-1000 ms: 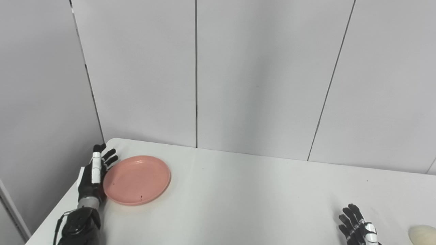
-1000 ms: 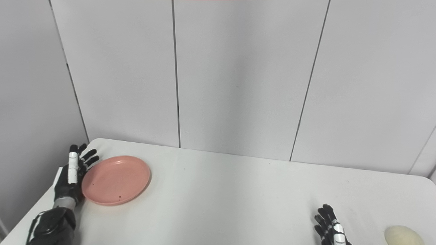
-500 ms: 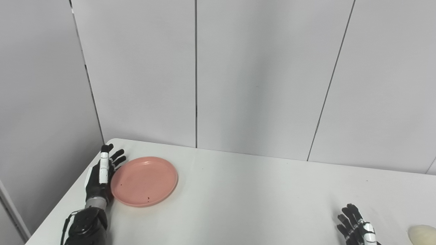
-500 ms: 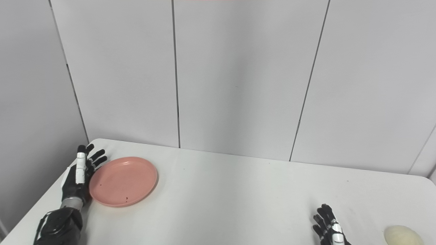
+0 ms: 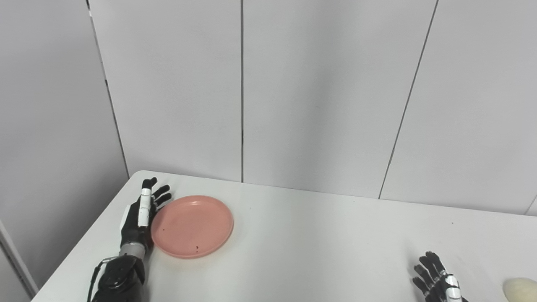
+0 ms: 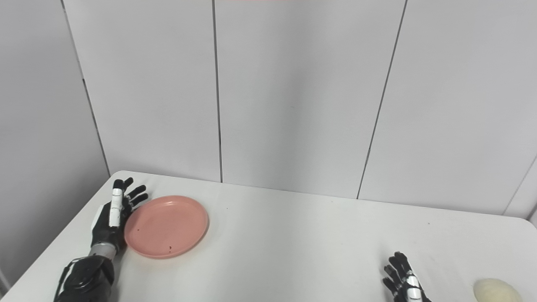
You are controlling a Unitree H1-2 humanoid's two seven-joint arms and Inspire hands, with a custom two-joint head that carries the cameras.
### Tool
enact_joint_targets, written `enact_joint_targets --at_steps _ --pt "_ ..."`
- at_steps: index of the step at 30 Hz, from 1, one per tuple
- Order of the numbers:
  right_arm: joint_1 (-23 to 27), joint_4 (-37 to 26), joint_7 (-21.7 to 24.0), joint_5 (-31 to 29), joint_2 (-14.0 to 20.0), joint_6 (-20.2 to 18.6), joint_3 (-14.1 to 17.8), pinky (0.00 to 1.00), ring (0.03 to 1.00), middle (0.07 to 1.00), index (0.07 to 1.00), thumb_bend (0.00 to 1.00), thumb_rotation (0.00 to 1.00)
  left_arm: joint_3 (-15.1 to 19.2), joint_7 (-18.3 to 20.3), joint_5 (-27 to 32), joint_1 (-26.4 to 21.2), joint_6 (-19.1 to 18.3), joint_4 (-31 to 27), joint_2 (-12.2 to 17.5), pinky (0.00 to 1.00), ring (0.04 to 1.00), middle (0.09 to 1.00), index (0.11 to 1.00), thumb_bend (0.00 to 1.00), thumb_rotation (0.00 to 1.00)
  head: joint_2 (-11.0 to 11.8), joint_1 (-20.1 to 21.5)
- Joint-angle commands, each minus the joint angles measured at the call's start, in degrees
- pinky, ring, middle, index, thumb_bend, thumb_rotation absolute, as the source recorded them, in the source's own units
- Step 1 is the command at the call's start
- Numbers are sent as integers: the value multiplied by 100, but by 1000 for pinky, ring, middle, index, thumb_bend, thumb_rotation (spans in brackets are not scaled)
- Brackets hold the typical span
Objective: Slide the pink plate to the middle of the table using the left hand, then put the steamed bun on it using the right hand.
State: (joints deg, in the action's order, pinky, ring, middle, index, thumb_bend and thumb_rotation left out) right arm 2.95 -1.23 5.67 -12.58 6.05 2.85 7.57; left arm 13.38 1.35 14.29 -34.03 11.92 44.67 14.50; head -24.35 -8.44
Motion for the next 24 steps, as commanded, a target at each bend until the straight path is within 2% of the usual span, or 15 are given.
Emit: enact_joint_targets --at_steps 1,7,24 --pt "-193 192 28 -5 -79 169 -32 917 916 926 912 672 970 -61 81 -23 -103 -41 -188 -51 727 838 848 919 946 1000 -12 4" --pt "-199 185 15 42 -89 203 -42 911 912 923 905 684 962 -151 74 -80 -23 -200 -452 -248 681 815 825 903 947 999 -31 33" --pt "-187 199 23 36 -123 218 -56 913 912 918 896 708 936 -587 279 -258 122 -333 -754 -522 729 827 841 909 952 997 -55 88"
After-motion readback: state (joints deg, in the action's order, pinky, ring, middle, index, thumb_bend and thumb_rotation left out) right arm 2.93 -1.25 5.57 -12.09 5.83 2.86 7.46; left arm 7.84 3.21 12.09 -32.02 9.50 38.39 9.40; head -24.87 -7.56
